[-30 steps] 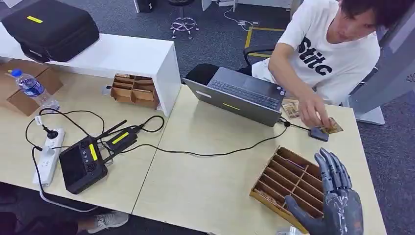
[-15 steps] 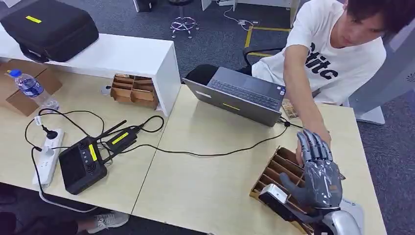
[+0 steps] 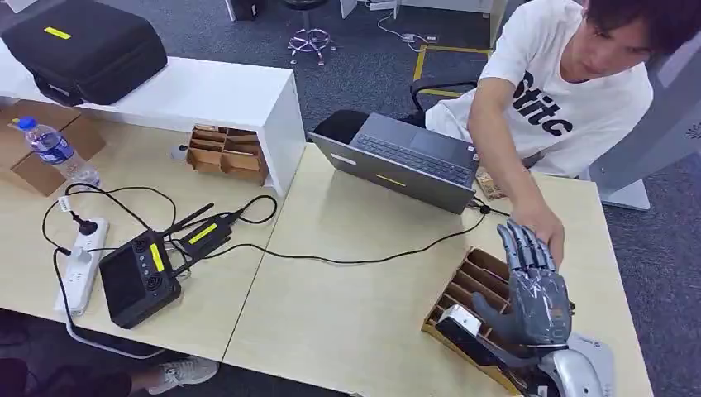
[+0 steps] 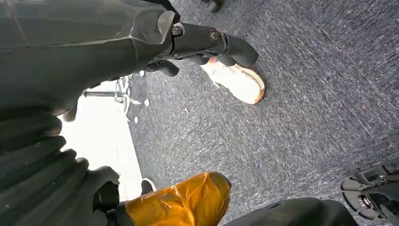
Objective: Pass the card to the sensor for recognition and then transmit it.
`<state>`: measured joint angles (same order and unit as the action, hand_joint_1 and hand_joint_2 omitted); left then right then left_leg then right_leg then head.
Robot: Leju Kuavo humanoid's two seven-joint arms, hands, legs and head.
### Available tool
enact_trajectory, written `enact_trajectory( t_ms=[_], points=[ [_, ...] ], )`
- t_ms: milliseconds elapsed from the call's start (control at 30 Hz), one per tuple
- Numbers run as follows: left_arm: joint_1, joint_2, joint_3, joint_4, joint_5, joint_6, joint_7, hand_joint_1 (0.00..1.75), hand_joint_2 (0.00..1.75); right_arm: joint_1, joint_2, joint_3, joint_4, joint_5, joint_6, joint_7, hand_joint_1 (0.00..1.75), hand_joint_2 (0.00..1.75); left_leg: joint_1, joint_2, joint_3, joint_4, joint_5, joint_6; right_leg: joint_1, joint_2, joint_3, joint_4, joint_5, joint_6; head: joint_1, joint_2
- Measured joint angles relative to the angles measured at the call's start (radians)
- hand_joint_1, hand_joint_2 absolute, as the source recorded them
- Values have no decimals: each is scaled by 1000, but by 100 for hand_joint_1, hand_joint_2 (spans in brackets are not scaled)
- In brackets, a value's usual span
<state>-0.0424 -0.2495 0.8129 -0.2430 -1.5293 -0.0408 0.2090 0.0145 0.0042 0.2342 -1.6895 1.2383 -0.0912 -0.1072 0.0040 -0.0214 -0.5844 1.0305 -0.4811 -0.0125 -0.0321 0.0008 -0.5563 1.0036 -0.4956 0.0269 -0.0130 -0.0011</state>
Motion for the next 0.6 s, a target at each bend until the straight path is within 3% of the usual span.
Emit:
enact_trajectory(
  t_ms=[600],
  points=[
    [0, 3, -1, 0, 0, -2, 1, 0, 175, 3, 3, -29, 30, 23, 3, -3, 0, 175, 0, 0, 0, 0, 0, 0, 0, 0, 0, 0, 0, 0, 0, 0]
  ],
)
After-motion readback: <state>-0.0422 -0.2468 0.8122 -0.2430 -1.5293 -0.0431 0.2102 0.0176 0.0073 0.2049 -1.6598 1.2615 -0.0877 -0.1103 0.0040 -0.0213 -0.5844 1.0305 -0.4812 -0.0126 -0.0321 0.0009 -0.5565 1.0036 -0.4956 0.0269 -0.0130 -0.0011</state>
